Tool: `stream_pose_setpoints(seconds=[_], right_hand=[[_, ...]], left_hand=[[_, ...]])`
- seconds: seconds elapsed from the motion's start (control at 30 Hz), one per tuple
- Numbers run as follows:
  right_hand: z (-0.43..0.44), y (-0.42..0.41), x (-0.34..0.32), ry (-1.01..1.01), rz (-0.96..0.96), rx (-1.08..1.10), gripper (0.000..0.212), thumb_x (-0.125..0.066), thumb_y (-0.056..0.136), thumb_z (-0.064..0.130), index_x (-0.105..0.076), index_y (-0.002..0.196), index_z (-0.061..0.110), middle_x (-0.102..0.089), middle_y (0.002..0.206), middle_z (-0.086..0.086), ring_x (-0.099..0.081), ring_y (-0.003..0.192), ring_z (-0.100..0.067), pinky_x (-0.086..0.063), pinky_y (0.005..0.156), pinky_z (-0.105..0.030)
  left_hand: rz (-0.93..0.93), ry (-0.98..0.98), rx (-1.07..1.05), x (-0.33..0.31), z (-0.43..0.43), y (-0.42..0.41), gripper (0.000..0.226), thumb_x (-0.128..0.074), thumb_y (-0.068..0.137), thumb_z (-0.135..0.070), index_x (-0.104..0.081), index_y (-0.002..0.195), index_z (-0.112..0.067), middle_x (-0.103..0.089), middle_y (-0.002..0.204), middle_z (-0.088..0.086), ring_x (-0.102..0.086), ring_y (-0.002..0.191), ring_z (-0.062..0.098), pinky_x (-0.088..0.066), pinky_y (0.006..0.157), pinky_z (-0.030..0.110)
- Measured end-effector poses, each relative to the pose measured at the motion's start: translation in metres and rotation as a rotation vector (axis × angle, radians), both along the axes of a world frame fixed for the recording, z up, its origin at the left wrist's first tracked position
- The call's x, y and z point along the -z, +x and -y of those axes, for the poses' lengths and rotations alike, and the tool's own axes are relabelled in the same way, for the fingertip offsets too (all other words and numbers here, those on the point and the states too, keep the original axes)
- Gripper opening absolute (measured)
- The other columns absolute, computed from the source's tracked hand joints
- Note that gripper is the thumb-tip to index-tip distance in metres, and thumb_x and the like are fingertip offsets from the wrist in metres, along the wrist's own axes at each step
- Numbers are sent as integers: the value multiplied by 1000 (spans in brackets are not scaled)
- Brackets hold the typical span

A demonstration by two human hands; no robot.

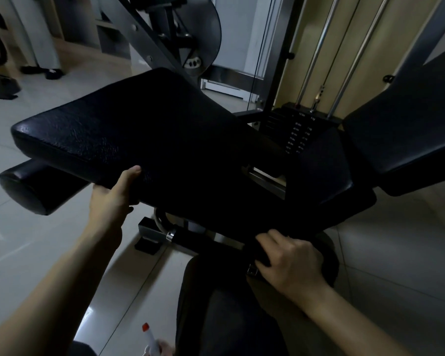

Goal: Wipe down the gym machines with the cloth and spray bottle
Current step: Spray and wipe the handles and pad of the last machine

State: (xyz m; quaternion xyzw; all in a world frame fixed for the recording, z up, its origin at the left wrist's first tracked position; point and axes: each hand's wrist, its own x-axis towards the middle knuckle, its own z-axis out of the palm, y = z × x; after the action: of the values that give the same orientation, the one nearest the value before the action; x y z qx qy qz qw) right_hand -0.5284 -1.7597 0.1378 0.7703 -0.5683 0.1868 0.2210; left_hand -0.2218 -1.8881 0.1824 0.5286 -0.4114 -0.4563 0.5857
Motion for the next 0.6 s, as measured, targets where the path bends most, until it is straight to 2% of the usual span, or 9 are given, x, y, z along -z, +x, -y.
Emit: stream_pose_setpoints(seconds=[0.1, 0.17, 0.3, 0.33, 0.4, 0.43, 0.5, 0.57, 0.6], right_hand=[[24, 36, -15, 59, 10, -203, 35, -65, 82, 41, -66, 107, 17, -62, 91, 1, -64, 68, -15, -53, 50, -32], [31, 34, -19, 127, -40, -225, 35, -59, 84, 44, -64, 108, 20, -62, 94, 2, -64, 69, -13, -53, 50, -30], [17, -4, -14, 255, -134, -43, 35, -82, 66, 47, -65, 89, 27, -58, 78, 9, -58, 56, -9, -42, 44, -22], [14, -7, -15, 292, -149, 16, 34, -84, 63, 48, -65, 83, 27, -58, 73, 10, -59, 55, -10, -40, 44, -23], [11, -10, -18, 366, -171, 78, 27, -73, 74, 50, -65, 82, 26, -59, 74, 9, -64, 65, -14, -40, 53, -26], [13, -11, -22, 398, -150, 87, 26, -61, 82, 52, -63, 87, 26, -58, 78, 10, -64, 72, -14, -41, 59, -26], [19, -4, -36, 394, -33, 36, 31, -45, 84, 54, -63, 89, 28, -54, 78, 13, -60, 73, -12, -41, 63, -26], [26, 12, -53, 341, 135, -62, 31, -47, 81, 50, -64, 92, 26, -58, 78, 11, -59, 69, -11, -45, 60, -27], [30, 23, -61, 313, 201, -117, 31, -51, 80, 47, -65, 96, 25, -61, 82, 10, -60, 72, -10, -48, 61, -28]], left_hand=[[11, 18, 10, -1, -1, 4, 41, -73, 84, -53, -68, 107, -19, -74, 97, 4, -65, 86, 26, -51, 81, 42], [15, 25, 6, -3, -3, 5, 48, -74, 82, -55, -70, 112, -17, -75, 98, 3, -65, 84, 24, -51, 80, 41], [11, 23, -8, -5, -6, 4, 30, -73, 86, -51, -70, 99, -24, -75, 93, 0, -64, 84, 24, -51, 81, 42], [11, 25, -5, -7, -7, 3, 28, -73, 86, -50, -70, 98, -25, -75, 94, 0, -64, 85, 25, -52, 82, 43], [4, 47, -10, -9, -7, 4, 31, -74, 85, -50, -69, 101, -25, -74, 98, 1, -66, 88, 26, -53, 86, 45], [-1, 63, -10, -11, -8, 5, 36, -75, 83, -51, -69, 105, -23, -74, 101, 2, -67, 88, 26, -54, 85, 44], [-12, 109, 5, -12, -11, 5, 45, -75, 83, -53, -68, 113, -20, -74, 103, 2, -69, 88, 26, -54, 80, 39], [16, 151, 14, -12, -17, 5, 43, -73, 85, -53, -66, 111, -19, -70, 101, 5, -69, 86, 26, -54, 75, 38], [46, 166, -1, -14, -23, 5, 38, -72, 86, -52, -64, 102, -18, -67, 96, 7, -67, 82, 26, -54, 74, 38]])
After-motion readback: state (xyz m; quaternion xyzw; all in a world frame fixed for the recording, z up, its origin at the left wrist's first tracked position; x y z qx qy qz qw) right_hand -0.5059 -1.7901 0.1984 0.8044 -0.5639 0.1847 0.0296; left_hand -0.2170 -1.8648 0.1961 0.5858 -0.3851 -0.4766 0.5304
